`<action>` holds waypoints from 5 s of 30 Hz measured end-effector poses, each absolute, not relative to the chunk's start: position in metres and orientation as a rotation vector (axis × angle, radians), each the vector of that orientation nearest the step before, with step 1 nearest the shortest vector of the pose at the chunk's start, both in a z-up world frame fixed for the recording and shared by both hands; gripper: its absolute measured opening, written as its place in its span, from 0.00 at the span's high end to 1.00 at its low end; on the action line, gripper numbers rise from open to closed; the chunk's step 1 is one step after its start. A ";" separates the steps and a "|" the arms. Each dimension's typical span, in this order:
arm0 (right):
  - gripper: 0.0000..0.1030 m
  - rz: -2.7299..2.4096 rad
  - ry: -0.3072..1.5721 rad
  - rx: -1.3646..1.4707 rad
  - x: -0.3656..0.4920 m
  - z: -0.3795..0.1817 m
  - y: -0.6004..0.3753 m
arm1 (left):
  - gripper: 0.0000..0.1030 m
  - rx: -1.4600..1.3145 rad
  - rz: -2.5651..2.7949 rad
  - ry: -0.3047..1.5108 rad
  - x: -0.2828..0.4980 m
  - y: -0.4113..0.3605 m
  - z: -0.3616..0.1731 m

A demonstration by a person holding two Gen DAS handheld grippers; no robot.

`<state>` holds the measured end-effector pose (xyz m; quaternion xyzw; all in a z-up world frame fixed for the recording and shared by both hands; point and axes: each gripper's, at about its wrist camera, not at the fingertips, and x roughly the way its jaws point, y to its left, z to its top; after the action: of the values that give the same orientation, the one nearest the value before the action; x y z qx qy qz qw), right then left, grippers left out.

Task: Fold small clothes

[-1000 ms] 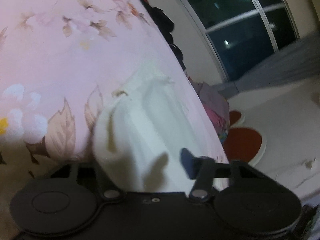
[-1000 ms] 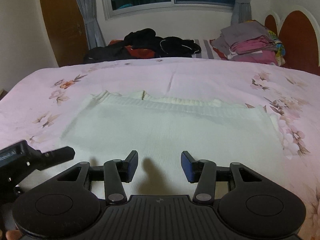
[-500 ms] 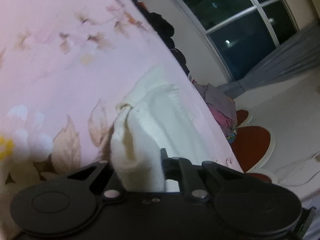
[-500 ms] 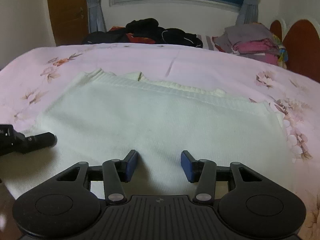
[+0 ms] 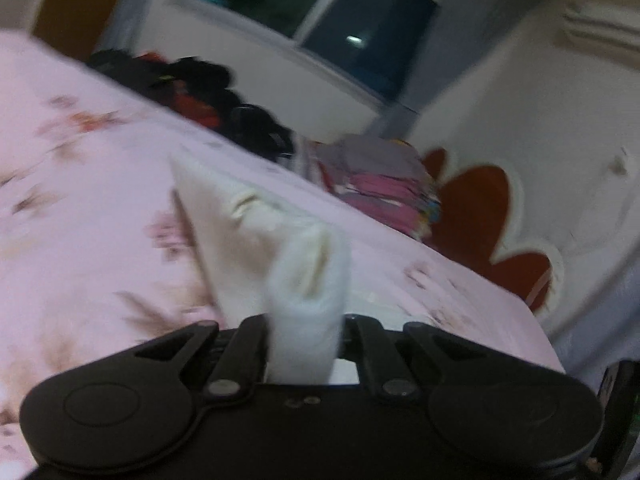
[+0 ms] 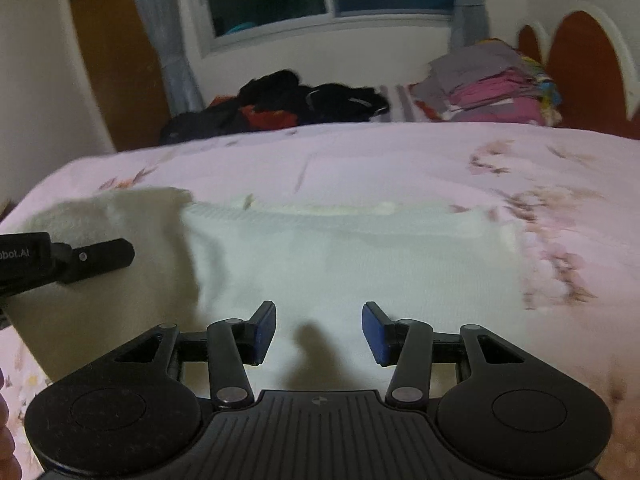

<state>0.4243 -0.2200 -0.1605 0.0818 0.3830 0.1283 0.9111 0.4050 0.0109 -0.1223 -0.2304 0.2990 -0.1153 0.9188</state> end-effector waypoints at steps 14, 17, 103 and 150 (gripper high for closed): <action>0.54 0.054 0.793 0.293 0.391 -0.156 -0.339 | 0.84 -0.166 -0.521 0.808 0.385 -0.136 -0.173; 0.54 0.081 0.783 0.319 0.388 -0.153 -0.345 | 0.80 -0.155 -0.558 0.820 0.369 -0.138 -0.173; 0.61 0.023 0.783 0.206 0.519 -0.198 -0.303 | 0.69 -0.256 -0.285 0.800 0.537 -0.079 -0.174; 0.79 0.117 0.935 0.250 0.323 -0.169 -0.285 | 0.67 -0.117 -0.336 0.881 0.397 -0.049 -0.168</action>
<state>0.3232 -0.2846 -0.1688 0.1201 0.4491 0.0560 0.8836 0.3974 -0.0494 -0.1682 -0.0562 0.4243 -0.1618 0.8892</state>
